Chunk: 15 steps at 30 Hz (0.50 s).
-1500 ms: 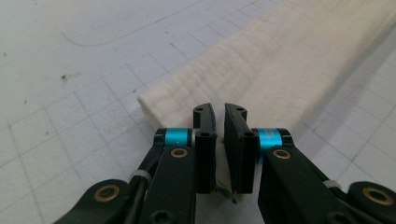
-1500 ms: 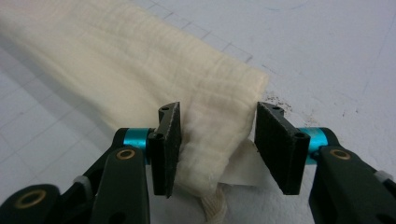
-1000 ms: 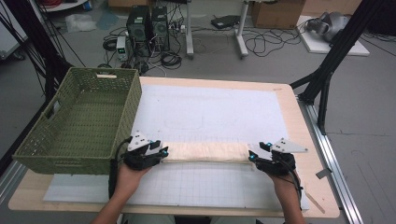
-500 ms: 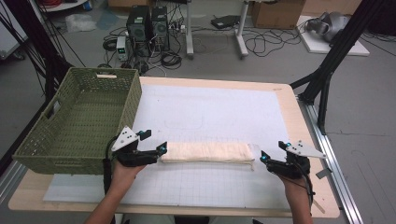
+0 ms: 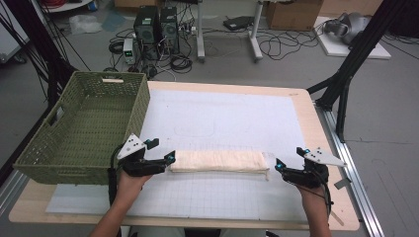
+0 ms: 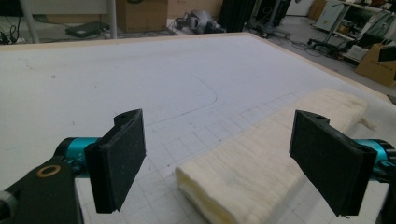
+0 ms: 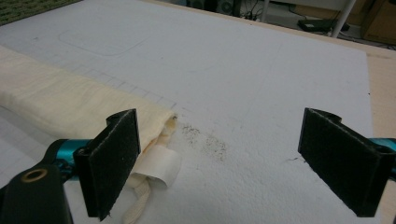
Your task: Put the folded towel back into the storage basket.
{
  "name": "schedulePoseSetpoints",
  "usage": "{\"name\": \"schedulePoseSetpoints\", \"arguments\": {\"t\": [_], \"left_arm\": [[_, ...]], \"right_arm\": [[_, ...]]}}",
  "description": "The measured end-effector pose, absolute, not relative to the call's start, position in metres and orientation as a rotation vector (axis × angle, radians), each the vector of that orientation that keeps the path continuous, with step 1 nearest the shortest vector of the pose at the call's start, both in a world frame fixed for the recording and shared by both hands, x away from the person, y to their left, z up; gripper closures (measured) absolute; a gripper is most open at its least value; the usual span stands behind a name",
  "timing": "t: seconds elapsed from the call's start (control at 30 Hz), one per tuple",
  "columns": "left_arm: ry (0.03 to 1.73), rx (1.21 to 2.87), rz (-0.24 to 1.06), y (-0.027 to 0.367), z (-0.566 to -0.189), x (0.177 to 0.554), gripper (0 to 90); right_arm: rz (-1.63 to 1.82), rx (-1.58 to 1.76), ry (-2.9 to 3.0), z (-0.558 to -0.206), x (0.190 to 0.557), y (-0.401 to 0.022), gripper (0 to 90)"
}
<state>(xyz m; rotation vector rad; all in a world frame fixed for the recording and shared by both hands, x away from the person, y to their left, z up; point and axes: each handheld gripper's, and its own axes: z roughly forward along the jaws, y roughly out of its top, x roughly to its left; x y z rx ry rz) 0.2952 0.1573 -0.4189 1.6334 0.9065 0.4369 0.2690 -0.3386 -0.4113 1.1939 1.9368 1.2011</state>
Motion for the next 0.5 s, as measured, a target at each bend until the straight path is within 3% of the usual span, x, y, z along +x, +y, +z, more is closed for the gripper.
{"name": "schedulePoseSetpoints", "arguments": {"t": [0.5], "left_arm": [[0.985,1.661,0.376,0.1566,-0.4255,0.2991,19.1]], "right_arm": [[1.181,1.198,1.966,-0.4164,0.2733,-0.3368,12.3]]}}
